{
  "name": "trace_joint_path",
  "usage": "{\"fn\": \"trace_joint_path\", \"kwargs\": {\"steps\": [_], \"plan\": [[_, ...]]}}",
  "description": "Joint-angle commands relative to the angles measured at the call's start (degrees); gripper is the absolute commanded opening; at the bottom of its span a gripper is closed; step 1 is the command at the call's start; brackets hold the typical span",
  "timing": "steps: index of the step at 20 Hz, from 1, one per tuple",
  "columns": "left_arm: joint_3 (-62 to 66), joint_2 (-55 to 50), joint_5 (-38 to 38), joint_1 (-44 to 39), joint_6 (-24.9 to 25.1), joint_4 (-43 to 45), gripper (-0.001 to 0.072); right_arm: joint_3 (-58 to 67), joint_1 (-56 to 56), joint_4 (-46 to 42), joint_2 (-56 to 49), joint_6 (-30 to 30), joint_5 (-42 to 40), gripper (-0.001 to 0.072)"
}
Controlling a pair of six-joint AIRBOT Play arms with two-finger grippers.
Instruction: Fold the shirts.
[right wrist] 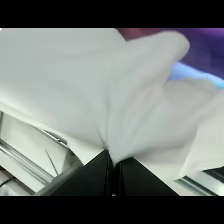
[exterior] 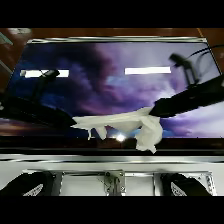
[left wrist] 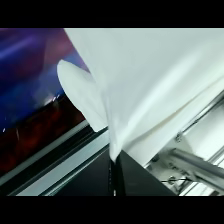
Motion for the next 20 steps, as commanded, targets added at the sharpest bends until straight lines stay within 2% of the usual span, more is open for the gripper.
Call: {"fn": "trace_joint_path", "kwargs": {"steps": [1,4,5,6,7,9,11,13,14,15,17,20], "plan": [[-8.81,-0.96,7.87,-0.11,-2.08,3.69,0.0034,-9.51,6.01,-2.08,-10.47,-2.73,-17.38,0.0063],[-11.8,-3.74,19.71,-0.13,-7.19,5.33,0.0035,-9.53,7.96,-1.66,-20.04,-0.94,-28.15,0.0076],[-12.13,-5.22,23.71,-0.13,-8.96,5.27,0.0035,-9.53,7.96,-1.22,-21.94,0.2,-30.14,0.018],[-12.13,-7.04,26.86,-0.13,-9.75,5.27,0.0035,-9.53,7.76,-1.03,-23.1,0.96,-31.12,0.0439],[-12.13,-8.66,28.83,-0.13,-9.73,5.07,0.0035,-9.53,7.28,-1.22,-23.34,0.83,-30.93,0.0628],[-12.11,-11.69,29.73,-0.13,-9.68,3.89,0.0035,-9.01,4.94,-4.15,-21.88,-1.27,-25.7,0.0633],[-12.13,-13.42,29.24,-0.13,-9.64,3.37,0.0035,-8.7,1.11,-13.9,-18.18,-3.91,-15.02,0.0632],[-12.13,-13.77,29.59,-0.13,-9.49,3.19,0.0035,-9.16,-5.16,-24.87,-15.04,-4.02,-6.21,0.0632],[-12.11,-13.7,29.75,-0.13,-9.42,3.19,0.0035,-10.71,-9.97,-25.07,-13.57,-3.13,-4.76,0.0632],[-12.11,-13.68,29.62,-0.13,-9.44,3.15,0.0035,-13.38,-14.88,-20.83,-12.22,-1.9,-4.9,0.0632],[-12.13,-13.68,29.57,-0.22,-9.42,2.71,0.0035,-22.71,-24.3,-6.6,-9.73,-3.85,-6.99,0.0632],[-12.11,-13.68,29.53,-0.24,-9.42,2.47,0.0035,-35.41,-28.68,-0.15,-8.94,-5.4,-12.7,0.0632]]}}
